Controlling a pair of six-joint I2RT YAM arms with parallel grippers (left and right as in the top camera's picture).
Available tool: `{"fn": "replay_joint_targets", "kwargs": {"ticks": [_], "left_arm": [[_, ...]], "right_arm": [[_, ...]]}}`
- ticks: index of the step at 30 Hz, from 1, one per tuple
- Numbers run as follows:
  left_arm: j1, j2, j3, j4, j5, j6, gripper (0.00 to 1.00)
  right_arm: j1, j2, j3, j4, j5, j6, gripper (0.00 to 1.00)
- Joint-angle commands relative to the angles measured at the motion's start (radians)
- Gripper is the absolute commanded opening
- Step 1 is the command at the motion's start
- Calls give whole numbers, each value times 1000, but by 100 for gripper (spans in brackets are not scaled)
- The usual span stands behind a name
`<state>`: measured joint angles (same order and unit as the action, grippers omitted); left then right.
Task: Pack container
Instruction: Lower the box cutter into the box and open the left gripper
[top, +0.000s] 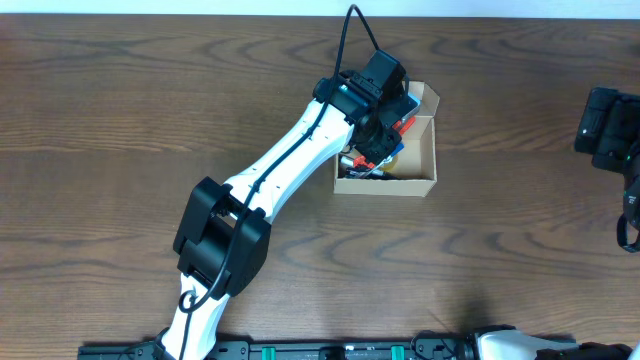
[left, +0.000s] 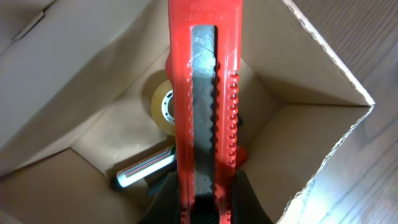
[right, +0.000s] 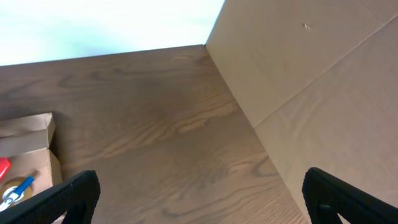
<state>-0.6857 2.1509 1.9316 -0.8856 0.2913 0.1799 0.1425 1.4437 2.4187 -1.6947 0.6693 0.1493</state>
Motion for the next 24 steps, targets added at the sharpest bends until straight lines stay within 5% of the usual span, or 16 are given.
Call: {"fn": "replay_joint_targets", "kwargs": {"ticks": [1, 24], "left_arm": [[-2, 21, 17, -15, 16, -8, 6], [-2, 53, 12, -26, 13, 0, 6]], "right_arm": [[-6, 1, 1, -3, 11, 11, 99], [-6, 1, 1, -3, 11, 11, 99]]}}
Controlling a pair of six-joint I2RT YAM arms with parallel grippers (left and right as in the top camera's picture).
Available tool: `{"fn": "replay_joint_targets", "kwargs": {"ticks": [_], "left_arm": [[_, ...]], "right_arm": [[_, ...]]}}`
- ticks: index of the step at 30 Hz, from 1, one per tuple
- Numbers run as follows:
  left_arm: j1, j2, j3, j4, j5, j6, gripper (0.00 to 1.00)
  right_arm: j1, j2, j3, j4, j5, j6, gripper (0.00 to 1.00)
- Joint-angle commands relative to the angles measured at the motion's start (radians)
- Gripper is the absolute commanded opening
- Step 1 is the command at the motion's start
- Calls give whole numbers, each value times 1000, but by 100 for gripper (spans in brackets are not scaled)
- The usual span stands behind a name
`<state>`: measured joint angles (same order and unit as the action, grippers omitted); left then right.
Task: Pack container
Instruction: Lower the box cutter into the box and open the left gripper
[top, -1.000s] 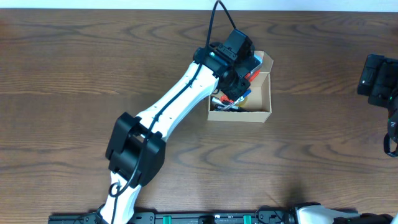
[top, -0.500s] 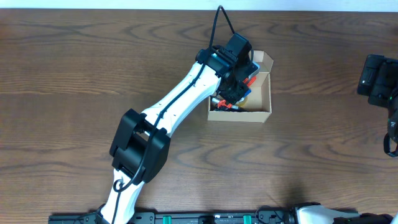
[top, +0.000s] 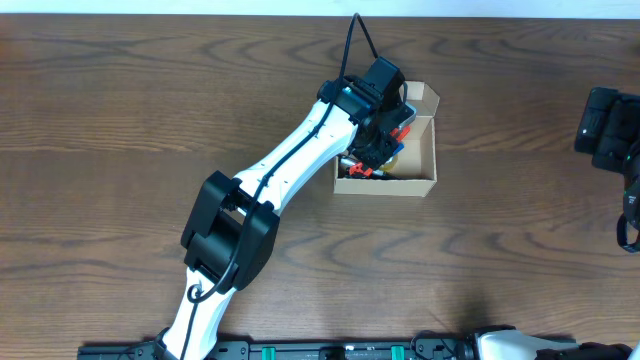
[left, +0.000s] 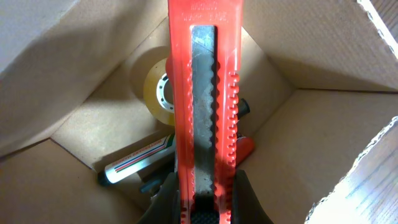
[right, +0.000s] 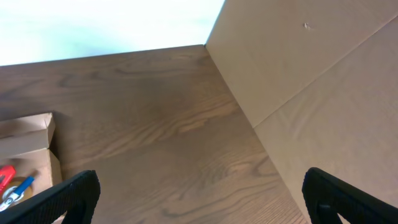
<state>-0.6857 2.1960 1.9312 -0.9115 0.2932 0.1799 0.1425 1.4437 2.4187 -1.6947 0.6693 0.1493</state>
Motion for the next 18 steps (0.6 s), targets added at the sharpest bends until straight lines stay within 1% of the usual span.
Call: {"fn": "replay_joint_targets", "kwargs": {"ticks": [1, 12, 15, 16, 18], "left_arm": [[-2, 8, 10, 1, 11, 0, 6], [-2, 8, -52, 16, 11, -2, 6], [-2, 8, -52, 21, 11, -2, 18], [-2, 8, -52, 22, 11, -2, 27], [-2, 8, -52, 25, 11, -2, 30]], "right_arm": [[-6, 1, 1, -3, 11, 11, 99], [-6, 1, 1, -3, 11, 11, 99], [-6, 1, 1, -3, 11, 11, 99], [-6, 1, 1, -3, 11, 11, 99], [-6, 1, 1, -3, 11, 11, 99]]}}
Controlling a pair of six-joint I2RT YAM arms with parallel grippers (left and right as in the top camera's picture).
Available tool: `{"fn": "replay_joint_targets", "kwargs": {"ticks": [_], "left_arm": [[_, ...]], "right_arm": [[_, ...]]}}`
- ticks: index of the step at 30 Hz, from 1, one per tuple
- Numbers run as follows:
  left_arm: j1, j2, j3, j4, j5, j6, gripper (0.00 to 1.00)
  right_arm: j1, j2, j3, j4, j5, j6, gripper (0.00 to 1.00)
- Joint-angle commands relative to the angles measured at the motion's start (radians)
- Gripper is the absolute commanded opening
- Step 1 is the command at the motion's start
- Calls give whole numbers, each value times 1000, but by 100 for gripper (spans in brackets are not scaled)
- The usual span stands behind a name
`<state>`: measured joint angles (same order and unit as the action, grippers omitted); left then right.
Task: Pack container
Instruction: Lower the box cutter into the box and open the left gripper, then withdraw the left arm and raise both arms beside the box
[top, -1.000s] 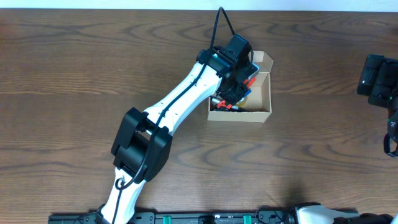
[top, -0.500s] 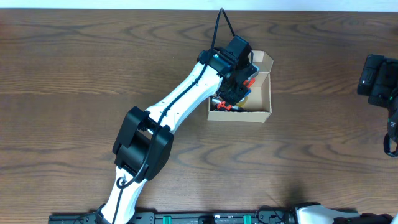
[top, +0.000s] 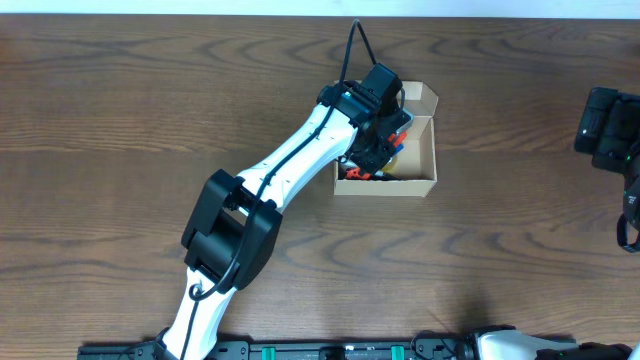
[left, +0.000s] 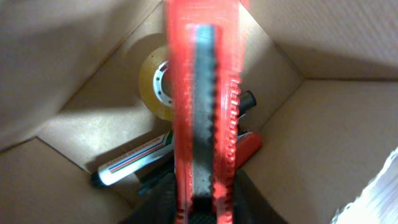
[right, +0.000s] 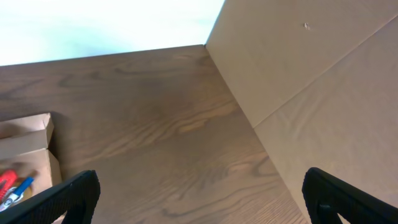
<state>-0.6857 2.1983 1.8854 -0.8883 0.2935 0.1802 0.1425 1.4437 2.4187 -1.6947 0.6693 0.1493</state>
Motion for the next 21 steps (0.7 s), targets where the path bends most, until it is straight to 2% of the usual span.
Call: {"fn": "replay_joint_targets", "kwargs": {"ticks": [1, 2, 3, 13, 16, 21], "left_arm": [[-2, 6, -6, 3, 11, -3, 36], [-2, 6, -6, 4, 11, -4, 43], [-2, 6, -6, 4, 11, -4, 44], [-2, 5, 15, 16, 11, -5, 49], [-2, 3, 79, -12, 11, -5, 50], [-1, -2, 287, -125, -40, -5, 47]], "right_arm": [[-6, 1, 1, -3, 11, 11, 99], [-6, 1, 1, -3, 11, 11, 99], [-6, 1, 1, -3, 11, 11, 99], [-6, 1, 1, -3, 11, 11, 99], [-6, 1, 1, -3, 11, 11, 99], [-6, 1, 1, -3, 11, 11, 99]]}}
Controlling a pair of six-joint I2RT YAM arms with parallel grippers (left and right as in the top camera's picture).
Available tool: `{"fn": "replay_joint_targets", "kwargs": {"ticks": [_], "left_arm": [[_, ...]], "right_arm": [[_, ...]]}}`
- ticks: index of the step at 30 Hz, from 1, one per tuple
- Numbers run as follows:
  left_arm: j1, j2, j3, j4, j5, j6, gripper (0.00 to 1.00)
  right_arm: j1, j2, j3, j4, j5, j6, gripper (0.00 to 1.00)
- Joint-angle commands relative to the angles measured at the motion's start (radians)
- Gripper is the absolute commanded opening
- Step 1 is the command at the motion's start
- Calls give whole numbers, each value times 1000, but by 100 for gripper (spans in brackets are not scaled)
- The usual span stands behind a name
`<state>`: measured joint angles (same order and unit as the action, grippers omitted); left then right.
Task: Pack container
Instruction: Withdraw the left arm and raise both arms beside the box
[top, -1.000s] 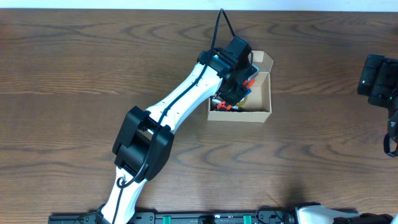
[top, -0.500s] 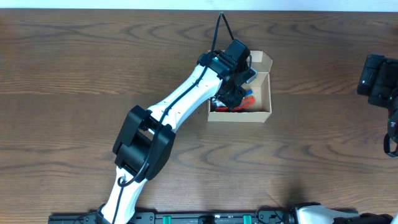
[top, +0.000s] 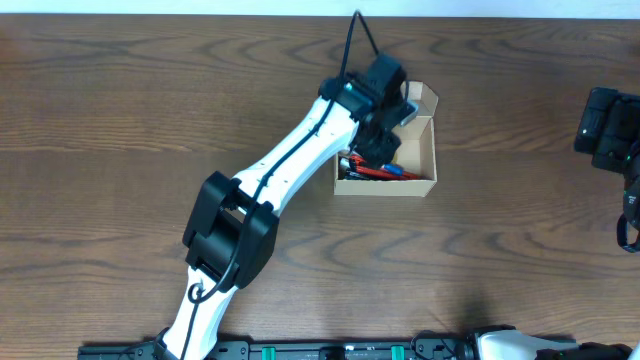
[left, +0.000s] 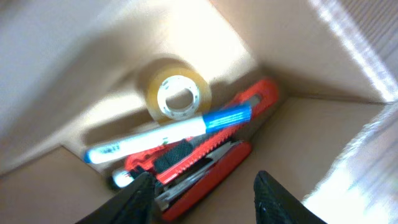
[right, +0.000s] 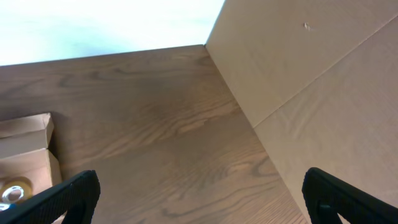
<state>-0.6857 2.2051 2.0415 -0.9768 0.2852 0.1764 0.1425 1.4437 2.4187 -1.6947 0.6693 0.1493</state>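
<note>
A small open cardboard box (top: 420, 160) stands on the wooden table. Inside it lie a roll of clear tape (left: 176, 97), a white marker with a blue band (left: 180, 130) and a red utility knife (left: 208, 158) on its side. My left gripper (left: 205, 202) hangs open just above the box's inside, nothing between its fingers. In the overhead view the left arm (top: 300, 160) reaches over the box's left edge. My right gripper (right: 199, 199) is open far off at the table's right edge, over bare wood.
A large tan cardboard wall (right: 311, 81) rises to the right in the right wrist view. The box's open flap (top: 428, 97) sticks out at its far corner. The right arm's black body (top: 610, 130) sits at the table's right edge.
My left gripper was shut on the red utility knife held upright in the box. Now it is open and the knife lies on its side in the box among the marker and tape.
At first my left gripper held the red utility knife upright over the box's opening. It then stood lower inside the box, nearer the tape and marker, still gripping it. Now the knife rests in the box and the gripper is open. The right arm stayed still.
</note>
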Motion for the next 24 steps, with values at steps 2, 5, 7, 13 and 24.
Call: {"fn": "replay_joint_targets", "kwargs": {"ticks": [2, 5, 7, 13, 24], "left_arm": [[-1, -9, 239, -105, -81, -2, 45], [0, -9, 400, -209, -152, -10, 43], [3, -9, 510, -278, -200, -31, 42], [29, -30, 813, -486, -294, -75, 43], [218, -301, 946, -629, -460, -181, 45]], "right_arm": [[-6, 1, 1, -3, 11, 11, 99], [-6, 1, 1, -3, 11, 11, 99], [-6, 1, 1, -3, 11, 11, 99], [-6, 1, 1, -3, 11, 11, 99], [-6, 1, 1, 34, -186, 14, 99]]}}
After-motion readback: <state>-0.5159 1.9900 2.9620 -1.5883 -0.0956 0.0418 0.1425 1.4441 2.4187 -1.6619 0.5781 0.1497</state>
